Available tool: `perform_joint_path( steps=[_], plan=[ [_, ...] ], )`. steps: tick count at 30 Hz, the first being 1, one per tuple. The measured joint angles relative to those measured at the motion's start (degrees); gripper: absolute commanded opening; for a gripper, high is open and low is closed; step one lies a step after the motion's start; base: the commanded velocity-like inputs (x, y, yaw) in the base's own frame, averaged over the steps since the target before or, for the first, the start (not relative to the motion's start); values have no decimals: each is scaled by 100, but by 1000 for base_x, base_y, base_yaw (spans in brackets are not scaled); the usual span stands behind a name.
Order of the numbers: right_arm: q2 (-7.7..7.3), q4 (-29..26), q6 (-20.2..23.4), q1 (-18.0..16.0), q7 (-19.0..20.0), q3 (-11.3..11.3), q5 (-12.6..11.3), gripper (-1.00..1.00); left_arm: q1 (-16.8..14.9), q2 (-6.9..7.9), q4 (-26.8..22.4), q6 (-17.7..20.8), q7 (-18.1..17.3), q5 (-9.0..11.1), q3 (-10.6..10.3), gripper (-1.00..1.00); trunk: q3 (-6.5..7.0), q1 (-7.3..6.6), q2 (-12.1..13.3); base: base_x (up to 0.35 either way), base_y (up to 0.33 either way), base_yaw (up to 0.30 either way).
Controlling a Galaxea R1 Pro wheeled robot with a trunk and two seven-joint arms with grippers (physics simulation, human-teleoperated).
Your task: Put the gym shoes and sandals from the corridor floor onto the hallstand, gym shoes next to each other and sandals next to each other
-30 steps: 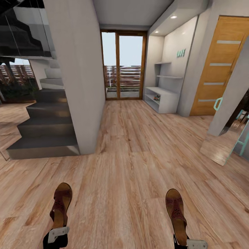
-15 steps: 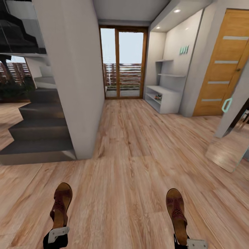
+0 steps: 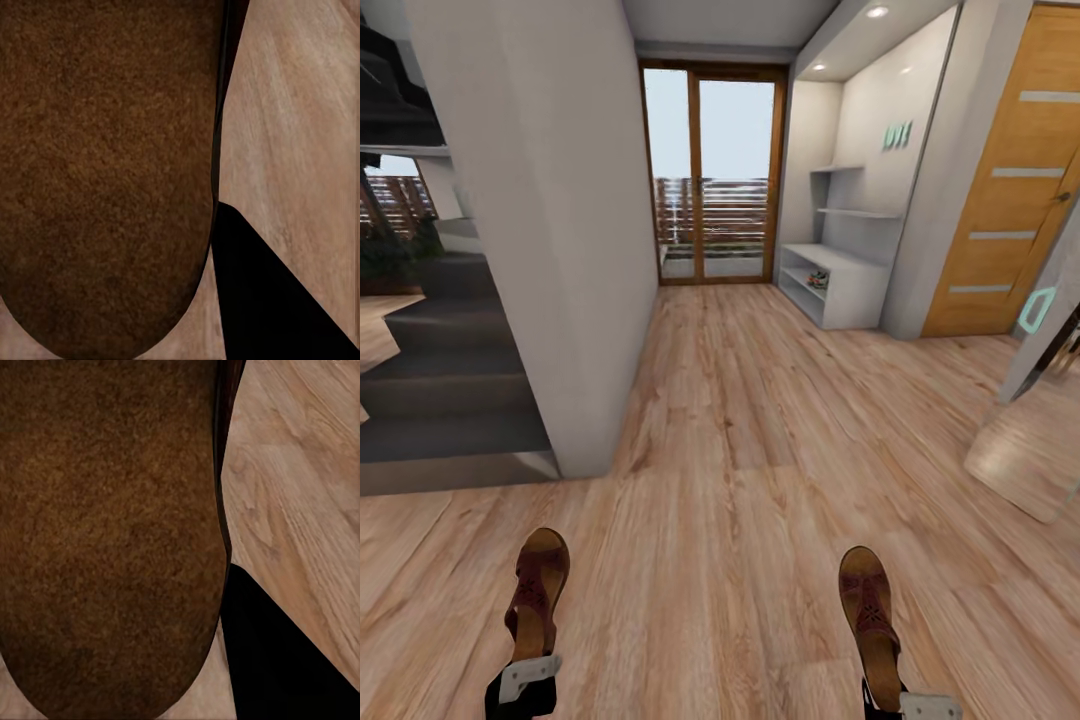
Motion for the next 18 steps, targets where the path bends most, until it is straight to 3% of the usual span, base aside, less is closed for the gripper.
perform_joint_path(
  steps=[18],
  plan=[
    [-1, 18, 2, 0, 12, 10, 5, -100, 0, 0, 4, 9, 0, 0, 0, -100, 0, 0, 0, 306, -165, 0]
  ],
)
